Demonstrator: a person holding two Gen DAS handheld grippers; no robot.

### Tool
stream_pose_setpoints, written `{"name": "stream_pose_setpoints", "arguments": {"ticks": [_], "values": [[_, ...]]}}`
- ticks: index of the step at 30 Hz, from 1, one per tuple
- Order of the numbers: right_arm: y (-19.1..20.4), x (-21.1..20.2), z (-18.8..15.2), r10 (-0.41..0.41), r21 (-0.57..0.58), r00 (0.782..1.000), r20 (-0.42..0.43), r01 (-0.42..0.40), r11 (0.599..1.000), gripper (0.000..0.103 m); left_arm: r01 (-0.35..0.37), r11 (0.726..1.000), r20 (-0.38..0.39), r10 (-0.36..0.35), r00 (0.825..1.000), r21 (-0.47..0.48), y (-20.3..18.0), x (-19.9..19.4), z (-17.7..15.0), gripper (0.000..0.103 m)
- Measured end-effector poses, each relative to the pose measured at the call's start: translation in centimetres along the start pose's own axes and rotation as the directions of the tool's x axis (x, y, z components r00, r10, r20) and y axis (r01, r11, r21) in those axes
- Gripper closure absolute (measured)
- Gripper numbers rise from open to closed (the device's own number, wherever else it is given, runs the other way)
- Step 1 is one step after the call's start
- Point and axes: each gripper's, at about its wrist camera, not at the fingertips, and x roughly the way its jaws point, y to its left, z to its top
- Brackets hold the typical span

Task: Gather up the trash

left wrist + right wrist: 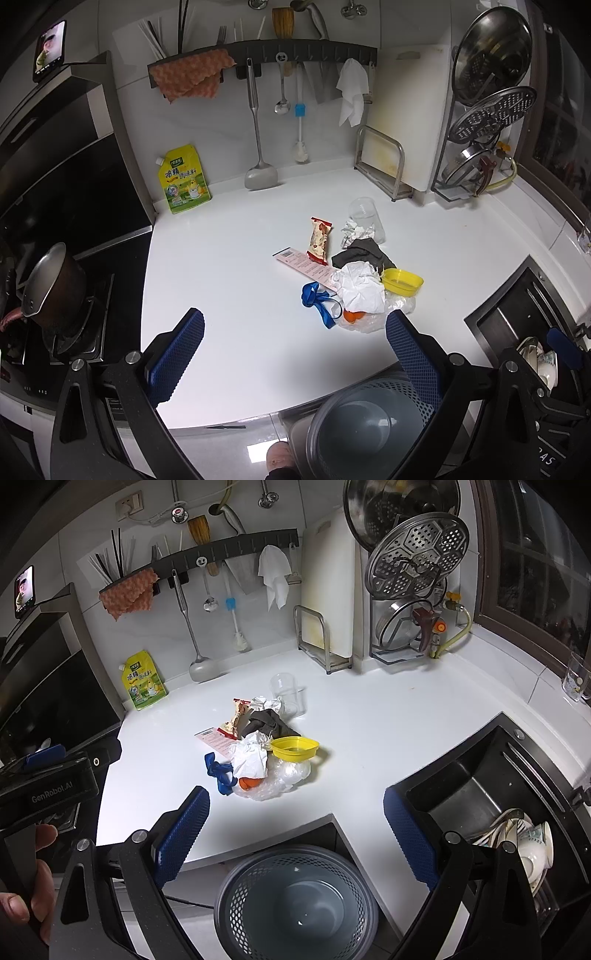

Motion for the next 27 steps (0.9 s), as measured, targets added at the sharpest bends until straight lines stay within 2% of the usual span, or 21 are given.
{"name": "stream_pose_setpoints", "arguments": {"ticks": [14,18,27], "values": [[-0.2,1.9,0.2,0.028,0.000,1.000,-0.013,-0.028,1.000,0.012,-0.012,1.000,-0.031,0.012,0.999,-0.002,0.5,1.4,0.1,0.006],[-0.1,3.8,0.3,0.034,-0.016,0.999,-0.035,-0.034,0.999,0.012,-0.013,1.000,-0.061,0.012,0.998,-0.010,0.6,3.5,0.2,0.006],[-0.7,10.3,1.6,0.031,-0.015,0.994,-0.103,-0.033,0.999,0.012,-0.034,0.999,-0.058,0.033,0.998,-0.021,2.3,8.6,1.7,0.006]]}}
